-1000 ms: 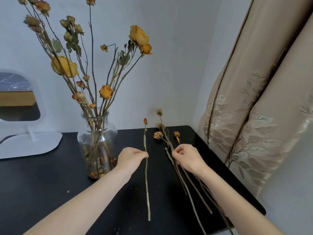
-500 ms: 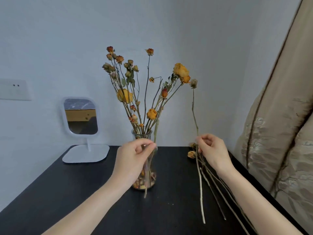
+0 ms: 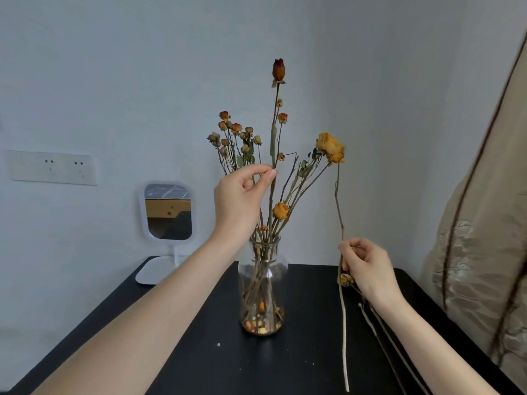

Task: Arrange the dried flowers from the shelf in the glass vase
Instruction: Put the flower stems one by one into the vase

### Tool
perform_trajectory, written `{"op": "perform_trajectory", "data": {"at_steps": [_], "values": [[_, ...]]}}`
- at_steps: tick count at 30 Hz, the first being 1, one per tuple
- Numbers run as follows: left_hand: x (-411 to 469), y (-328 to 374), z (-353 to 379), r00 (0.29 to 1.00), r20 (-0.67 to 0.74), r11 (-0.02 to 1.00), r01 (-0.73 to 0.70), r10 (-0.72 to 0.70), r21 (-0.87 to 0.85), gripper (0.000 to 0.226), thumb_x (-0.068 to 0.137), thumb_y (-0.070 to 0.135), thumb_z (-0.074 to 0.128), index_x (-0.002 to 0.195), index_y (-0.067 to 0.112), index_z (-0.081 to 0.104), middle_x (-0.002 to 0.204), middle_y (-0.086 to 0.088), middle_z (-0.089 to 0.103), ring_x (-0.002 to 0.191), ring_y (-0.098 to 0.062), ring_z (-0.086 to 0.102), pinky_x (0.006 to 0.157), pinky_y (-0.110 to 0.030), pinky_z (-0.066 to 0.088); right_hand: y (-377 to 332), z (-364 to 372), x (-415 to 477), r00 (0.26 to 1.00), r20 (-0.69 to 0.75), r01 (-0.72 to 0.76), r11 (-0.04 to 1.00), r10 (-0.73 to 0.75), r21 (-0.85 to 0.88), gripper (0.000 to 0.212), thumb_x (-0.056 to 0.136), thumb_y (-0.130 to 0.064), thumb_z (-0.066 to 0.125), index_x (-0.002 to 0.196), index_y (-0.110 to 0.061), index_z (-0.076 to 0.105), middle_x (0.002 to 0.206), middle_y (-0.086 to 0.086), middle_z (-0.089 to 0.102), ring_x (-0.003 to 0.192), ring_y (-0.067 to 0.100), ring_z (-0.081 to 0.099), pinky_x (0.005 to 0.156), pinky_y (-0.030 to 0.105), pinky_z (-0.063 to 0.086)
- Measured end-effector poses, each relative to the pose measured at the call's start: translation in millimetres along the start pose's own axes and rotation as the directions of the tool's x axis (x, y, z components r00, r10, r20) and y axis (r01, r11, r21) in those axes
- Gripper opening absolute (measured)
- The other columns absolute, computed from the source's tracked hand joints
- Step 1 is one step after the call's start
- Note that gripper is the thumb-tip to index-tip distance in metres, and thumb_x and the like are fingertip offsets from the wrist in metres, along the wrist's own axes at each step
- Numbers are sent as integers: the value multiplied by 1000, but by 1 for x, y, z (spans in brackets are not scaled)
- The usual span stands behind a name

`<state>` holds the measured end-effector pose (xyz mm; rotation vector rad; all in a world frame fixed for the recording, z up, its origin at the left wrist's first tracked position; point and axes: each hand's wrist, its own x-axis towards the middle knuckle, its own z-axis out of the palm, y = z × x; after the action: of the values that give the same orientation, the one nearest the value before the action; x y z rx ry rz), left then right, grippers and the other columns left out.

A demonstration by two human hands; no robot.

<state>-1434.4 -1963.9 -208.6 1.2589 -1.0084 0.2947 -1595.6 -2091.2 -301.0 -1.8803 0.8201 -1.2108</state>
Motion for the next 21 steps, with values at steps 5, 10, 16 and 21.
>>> {"op": "perform_trajectory", "data": {"at_steps": [5,10,16,21], "values": [[-1,-14,4,997,-35,997,72,-73,-27,19,87,27,61,101,18,70,52,12,45,62,-14,46,64,0,42,-1,-2,-1,1000,10,11,1000,-11,-4,15,95,-23,52,84,-17,59,55,-2,55,49,7,47,56,21,40],[-5,-24,4,996,-19,996,88,-87,23,20,87,26,62,102,16,70,52,8,41,56,-9,44,63,-1,43,1,0,-1,1000,5,20,1000,-19,-11,15,95,-23,52,81,-20,58,55,-3,55,48,4,47,55,18,39],[-10,-27,3,996,0,994,91,-91,55,17,87,27,61,99,18,71,51,7,39,57,-11,43,76,-20,49,6,3,-3,1000,12,20,1000,-20,-19,13,94,-22,53,82,-20,58,55,-3,57,52,7,52,59,19,42],[4,-14,3,999,-37,999,39,-40,-36,15,87,27,62,97,20,70,43,12,36,48,-4,37,64,6,38,9,4,-1,1000,3,9,1000,-9,-19,12,94,-22,53,84,-18,59,56,-2,57,53,9,52,59,19,42]]}}
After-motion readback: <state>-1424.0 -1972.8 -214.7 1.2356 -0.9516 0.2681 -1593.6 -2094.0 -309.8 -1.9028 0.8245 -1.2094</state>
